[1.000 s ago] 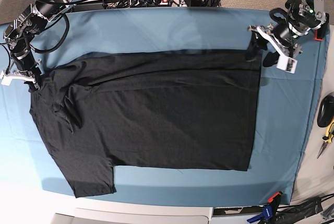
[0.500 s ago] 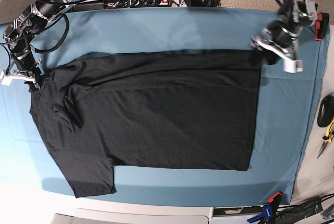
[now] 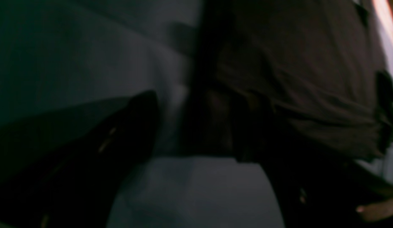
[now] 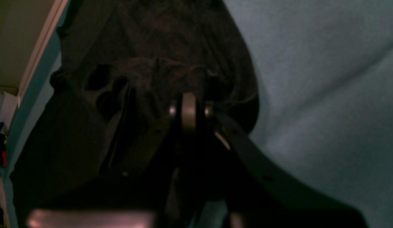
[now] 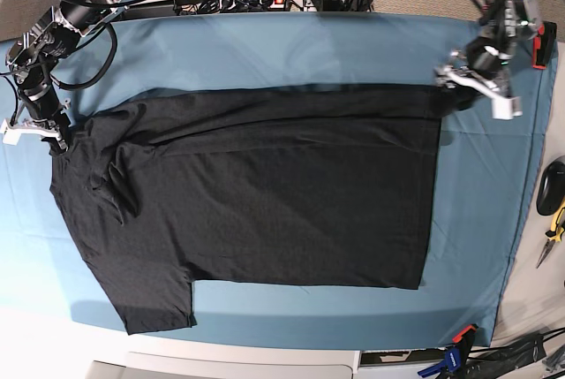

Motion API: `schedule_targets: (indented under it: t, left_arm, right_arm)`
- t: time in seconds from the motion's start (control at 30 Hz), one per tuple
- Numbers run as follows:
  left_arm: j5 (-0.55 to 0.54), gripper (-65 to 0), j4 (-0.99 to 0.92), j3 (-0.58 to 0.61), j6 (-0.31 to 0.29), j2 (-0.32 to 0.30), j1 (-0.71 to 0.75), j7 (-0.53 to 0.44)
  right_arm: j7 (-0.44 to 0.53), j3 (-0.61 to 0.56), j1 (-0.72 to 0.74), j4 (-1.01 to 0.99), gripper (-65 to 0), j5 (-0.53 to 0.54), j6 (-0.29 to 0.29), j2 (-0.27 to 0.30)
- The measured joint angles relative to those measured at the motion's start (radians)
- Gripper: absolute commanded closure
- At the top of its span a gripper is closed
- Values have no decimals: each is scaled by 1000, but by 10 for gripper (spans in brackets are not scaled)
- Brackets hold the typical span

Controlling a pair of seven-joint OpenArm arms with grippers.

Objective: Fold the T-shirt properly
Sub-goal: 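Lift the left gripper and reposition it on the folded edge corner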

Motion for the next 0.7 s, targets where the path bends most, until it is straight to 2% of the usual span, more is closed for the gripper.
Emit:
schedule_targets:
  t: [0.17, 0.2, 0.23, 0.33, 0.4, 0.5, 0.57, 0.67, 0.7]
  left_arm:
    - [1, -361, 3, 70, -3, 5, -1, -18]
    - [1, -343, 3, 73, -3, 5, -1, -18]
    - [4, -306, 3, 76, -2, 5, -1, -19]
    - [27, -98, 0, 77, -2, 6, 0, -6]
    - [31, 0, -3, 79, -1, 5, 3, -1]
    - [31, 0, -3, 82, 0, 2, 3, -2]
    - [31, 0, -3, 83, -1, -1, 3, -6]
    - [38, 0, -5, 84, -54, -25, 6, -2]
    - [39, 0, -5, 84, -54, -39, 7, 2]
  right_arm:
    - [0, 0, 0, 0, 0, 0, 0, 0]
    - [0, 0, 0, 0, 0, 0, 0, 0]
    - [0, 0, 0, 0, 0, 0, 0, 0]
    - [0, 0, 0, 0, 0, 0, 0, 0]
    - [0, 0, 0, 0, 0, 0, 0, 0]
    - [0, 0, 0, 0, 0, 0, 4, 0]
    - [-5, 0, -1, 0, 0, 0, 38, 0]
    - [-19, 0, 0, 0, 0, 0, 54, 5]
    - [-26, 0, -1, 0, 0, 0, 58, 11]
